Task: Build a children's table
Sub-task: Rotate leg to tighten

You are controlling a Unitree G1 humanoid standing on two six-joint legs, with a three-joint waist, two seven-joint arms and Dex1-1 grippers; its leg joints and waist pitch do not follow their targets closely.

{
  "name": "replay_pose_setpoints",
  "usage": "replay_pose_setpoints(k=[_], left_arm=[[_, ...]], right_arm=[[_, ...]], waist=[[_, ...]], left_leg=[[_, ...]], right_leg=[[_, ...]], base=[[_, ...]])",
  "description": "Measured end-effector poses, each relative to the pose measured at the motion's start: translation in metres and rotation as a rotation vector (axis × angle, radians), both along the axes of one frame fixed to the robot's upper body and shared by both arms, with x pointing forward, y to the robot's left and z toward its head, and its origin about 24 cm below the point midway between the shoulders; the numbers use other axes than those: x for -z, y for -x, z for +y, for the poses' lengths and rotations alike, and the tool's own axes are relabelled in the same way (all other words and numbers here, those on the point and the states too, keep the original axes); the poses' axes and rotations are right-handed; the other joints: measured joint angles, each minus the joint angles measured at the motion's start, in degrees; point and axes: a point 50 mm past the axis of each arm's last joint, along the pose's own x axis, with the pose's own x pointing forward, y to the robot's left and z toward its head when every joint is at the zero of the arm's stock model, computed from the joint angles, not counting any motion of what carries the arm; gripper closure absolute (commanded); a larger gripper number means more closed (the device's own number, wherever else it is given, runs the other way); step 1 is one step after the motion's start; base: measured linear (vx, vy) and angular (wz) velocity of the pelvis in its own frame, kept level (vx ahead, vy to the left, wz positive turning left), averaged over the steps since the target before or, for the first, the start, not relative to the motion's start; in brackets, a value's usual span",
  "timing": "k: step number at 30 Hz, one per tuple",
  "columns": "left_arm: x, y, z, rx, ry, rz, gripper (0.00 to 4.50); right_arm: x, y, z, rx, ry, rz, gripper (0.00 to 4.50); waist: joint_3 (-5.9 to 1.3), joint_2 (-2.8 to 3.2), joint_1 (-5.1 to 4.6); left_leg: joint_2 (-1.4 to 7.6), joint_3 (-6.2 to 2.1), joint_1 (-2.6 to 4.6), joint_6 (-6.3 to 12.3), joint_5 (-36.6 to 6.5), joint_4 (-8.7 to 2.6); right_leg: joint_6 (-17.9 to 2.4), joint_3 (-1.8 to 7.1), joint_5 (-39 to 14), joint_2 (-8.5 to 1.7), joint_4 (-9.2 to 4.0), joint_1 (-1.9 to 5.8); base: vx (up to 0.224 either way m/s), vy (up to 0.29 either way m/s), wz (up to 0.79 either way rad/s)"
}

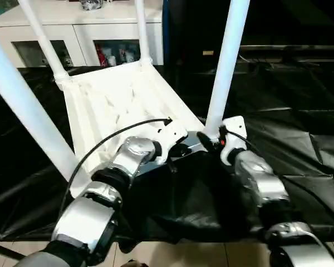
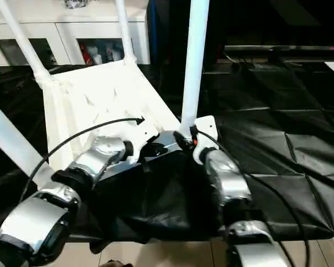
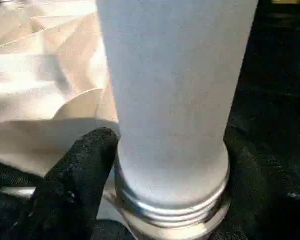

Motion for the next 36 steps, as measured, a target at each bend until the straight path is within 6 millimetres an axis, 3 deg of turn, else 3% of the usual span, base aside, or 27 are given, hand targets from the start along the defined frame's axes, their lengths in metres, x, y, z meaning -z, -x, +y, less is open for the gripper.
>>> replay_pose_setpoints(k=[9, 16, 18, 29, 36], left_arm=[[-0.001, 0.009, 0.029, 0.192, 0.002, 0.042, 4.5], [-0.001, 0.019, 0.041, 0.343, 0.004, 0.102, 4.5], [-0.001, 0.021, 0.043, 0.362, 0.005, 0.11, 4.5], [-0.003, 0.022, 0.05, 0.371, -0.003, 0.118, 4.5], [-0.001, 0.019, 0.045, 0.312, -0.002, 0.093, 4.5]], right_arm=[[-0.01, 0.018, -0.02, -0.39, 0.069, 0.03, 0.67], [-0.015, 0.026, -0.013, -0.59, 0.048, 0.061, 0.67], [-0.014, 0.027, -0.014, -0.604, 0.041, 0.075, 0.67], [-0.014, 0.03, -0.015, -0.644, 0.014, 0.101, 1.71], [-0.009, 0.026, -0.009, -0.551, -0.009, 0.093, 1.84]], waist=[[0.02, 0.0, 0.93], [0.08, -0.09, 2.56], [0.08, -0.1, 2.62], [0.18, -0.25, 2.57], [0.16, -0.21, 2.28]], left_leg=[[0.14, -0.03, -0.38, 0.02, 0.0, 0.06], [0.1, -0.01, -0.49, 0.04, -0.01, 0.16], [0.1, 0.01, -0.49, 0.05, -0.02, 0.17], [0.11, 0.01, -0.49, 0.05, -0.02, 0.16], [0.12, 0.01, -0.4, 0.03, 0.0, 0.21]], right_leg=[[0.03, -0.14, -0.02, 0.08, 0.03, -0.3], [0.02, -0.15, -0.03, -0.01, 0.02, -0.29], [0.01, -0.13, -0.03, -0.02, 0.02, -0.29], [0.01, -0.15, -0.03, -0.01, 0.05, -0.32], [-0.01, -0.14, -0.01, -0.01, 0.14, -0.28]], base=[[0.0, 0.0, 0.0], [0.0, 0.0, 0.0], [0.0, 0.0, 0.0], [0.0, 0.0, 0.0], [0.0, 0.0, 0.0]])
